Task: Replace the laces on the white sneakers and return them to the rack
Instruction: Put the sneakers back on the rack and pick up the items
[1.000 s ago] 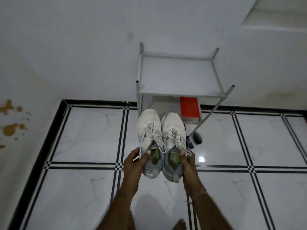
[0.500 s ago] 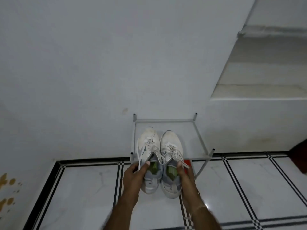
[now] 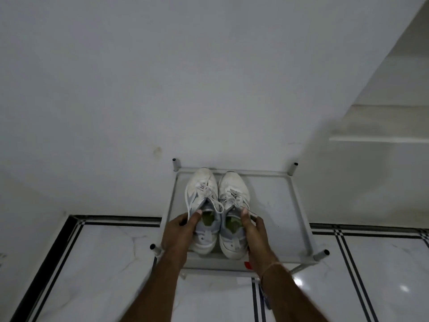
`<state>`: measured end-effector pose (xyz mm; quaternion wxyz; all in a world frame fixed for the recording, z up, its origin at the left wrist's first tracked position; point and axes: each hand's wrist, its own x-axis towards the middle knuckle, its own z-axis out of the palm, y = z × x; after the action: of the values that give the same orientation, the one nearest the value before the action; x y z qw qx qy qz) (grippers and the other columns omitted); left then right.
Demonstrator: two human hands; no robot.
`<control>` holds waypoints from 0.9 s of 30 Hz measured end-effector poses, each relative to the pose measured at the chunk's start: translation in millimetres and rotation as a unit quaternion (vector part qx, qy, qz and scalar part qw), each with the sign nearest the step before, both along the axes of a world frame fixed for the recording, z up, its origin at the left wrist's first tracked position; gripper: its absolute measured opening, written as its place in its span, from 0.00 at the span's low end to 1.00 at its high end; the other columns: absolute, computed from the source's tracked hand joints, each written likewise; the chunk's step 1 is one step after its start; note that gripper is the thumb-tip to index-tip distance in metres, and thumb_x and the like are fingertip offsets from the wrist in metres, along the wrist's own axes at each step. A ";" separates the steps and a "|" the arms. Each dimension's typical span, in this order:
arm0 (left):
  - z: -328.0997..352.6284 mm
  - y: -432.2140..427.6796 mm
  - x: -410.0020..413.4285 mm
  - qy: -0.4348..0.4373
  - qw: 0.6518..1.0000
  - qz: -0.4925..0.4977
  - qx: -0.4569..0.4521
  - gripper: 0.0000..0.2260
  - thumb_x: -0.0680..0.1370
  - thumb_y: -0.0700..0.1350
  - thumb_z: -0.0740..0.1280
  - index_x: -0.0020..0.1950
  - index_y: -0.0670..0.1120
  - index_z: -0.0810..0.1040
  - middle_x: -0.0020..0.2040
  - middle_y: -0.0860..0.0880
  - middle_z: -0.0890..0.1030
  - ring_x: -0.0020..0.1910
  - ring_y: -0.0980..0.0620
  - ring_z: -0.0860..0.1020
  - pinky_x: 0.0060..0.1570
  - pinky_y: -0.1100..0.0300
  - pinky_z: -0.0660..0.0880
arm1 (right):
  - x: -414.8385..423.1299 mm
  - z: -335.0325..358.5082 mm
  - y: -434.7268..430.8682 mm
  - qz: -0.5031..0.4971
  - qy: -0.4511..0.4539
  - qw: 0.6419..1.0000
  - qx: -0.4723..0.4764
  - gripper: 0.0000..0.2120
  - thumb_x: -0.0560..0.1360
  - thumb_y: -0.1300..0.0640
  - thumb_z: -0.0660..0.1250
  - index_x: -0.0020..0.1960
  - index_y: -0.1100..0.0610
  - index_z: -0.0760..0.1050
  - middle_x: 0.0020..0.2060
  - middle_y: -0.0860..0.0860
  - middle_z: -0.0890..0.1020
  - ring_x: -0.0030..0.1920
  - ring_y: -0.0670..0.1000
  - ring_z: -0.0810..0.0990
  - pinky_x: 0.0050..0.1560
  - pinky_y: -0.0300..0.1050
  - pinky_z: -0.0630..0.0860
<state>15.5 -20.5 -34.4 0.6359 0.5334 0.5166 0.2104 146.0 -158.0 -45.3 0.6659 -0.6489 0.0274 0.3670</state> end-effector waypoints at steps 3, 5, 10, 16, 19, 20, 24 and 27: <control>-21.0 6.0 9.3 0.023 1.000 0.002 -0.004 0.08 0.74 0.53 0.76 0.49 0.50 0.87 0.43 0.50 0.88 0.47 0.50 0.86 0.54 0.50 0.82 | 7.7 -26.9 9.3 -0.025 -0.008 0.999 -0.028 0.33 0.65 0.31 0.73 0.59 0.53 0.77 0.57 0.55 0.84 0.57 0.55 0.84 0.61 0.57 0.81; -27.9 5.8 10.6 0.021 1.000 -0.001 -0.010 0.09 0.76 0.51 0.75 0.51 0.47 0.87 0.45 0.48 0.88 0.48 0.49 0.86 0.54 0.51 0.82 | 5.7 -36.2 8.9 -0.028 -0.015 0.999 -0.038 0.34 0.63 0.29 0.73 0.59 0.51 0.78 0.55 0.52 0.85 0.56 0.54 0.84 0.60 0.57 0.82; -35.7 1.7 12.9 0.052 0.998 0.021 0.029 0.09 0.79 0.52 0.71 0.46 0.48 0.85 0.40 0.51 0.86 0.42 0.56 0.83 0.40 0.65 0.77 | 8.9 -50.1 11.2 -0.035 -0.050 0.997 -0.040 0.28 0.69 0.32 0.71 0.61 0.49 0.78 0.55 0.48 0.85 0.58 0.49 0.83 0.63 0.54 0.80; -25.8 -14.9 2.2 0.061 0.997 0.013 0.044 0.19 0.80 0.56 0.68 0.55 0.38 0.81 0.50 0.41 0.85 0.51 0.46 0.82 0.49 0.56 0.76 | 1.0 -37.4 0.5 -0.031 -0.076 0.995 -0.060 0.35 0.65 0.23 0.68 0.59 0.48 0.79 0.54 0.48 0.85 0.57 0.50 0.83 0.63 0.56 0.80; -6.9 -34.7 -3.1 0.077 0.997 0.009 0.030 0.28 0.80 0.53 0.70 0.76 0.43 0.69 0.73 0.43 0.73 0.71 0.45 0.73 0.68 0.52 0.70 | -14.9 -23.8 -13.1 0.020 -0.109 0.992 -0.059 0.33 0.68 0.25 0.66 0.64 0.45 0.76 0.58 0.45 0.83 0.61 0.46 0.81 0.66 0.54 0.78; -1.7 -44.3 -5.9 0.076 0.995 0.015 0.056 0.30 0.79 0.53 0.70 0.78 0.45 0.67 0.74 0.43 0.71 0.71 0.46 0.72 0.69 0.51 0.70 | -21.0 -19.9 -20.4 0.032 -0.115 0.991 -0.060 0.32 0.70 0.26 0.66 0.66 0.45 0.75 0.59 0.45 0.82 0.62 0.46 0.80 0.66 0.53 0.77; 10.7 -101.7 -23.0 0.068 0.976 0.011 0.208 0.19 0.77 0.56 0.71 0.65 0.51 0.74 0.59 0.51 0.76 0.55 0.52 0.77 0.54 0.52 0.78 | -46.9 -7.9 -66.2 0.028 -0.131 0.989 -0.060 0.20 0.79 0.38 0.66 0.66 0.46 0.74 0.59 0.43 0.81 0.63 0.44 0.78 0.64 0.45 0.76; -4.4 -158.1 -30.2 0.081 0.979 -0.036 0.182 0.15 0.76 0.57 0.72 0.60 0.54 0.76 0.54 0.54 0.78 0.51 0.53 0.78 0.51 0.52 0.78 | -59.5 -12.4 -122.0 0.052 -0.136 0.986 -0.082 0.17 0.80 0.39 0.65 0.64 0.44 0.76 0.57 0.41 0.82 0.60 0.42 0.79 0.63 0.48 0.78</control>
<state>-14.7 -178.6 -38.8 0.4914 0.6740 0.4998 0.2334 86.5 -279.9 -57.7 0.5882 -0.7455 -0.0674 0.3061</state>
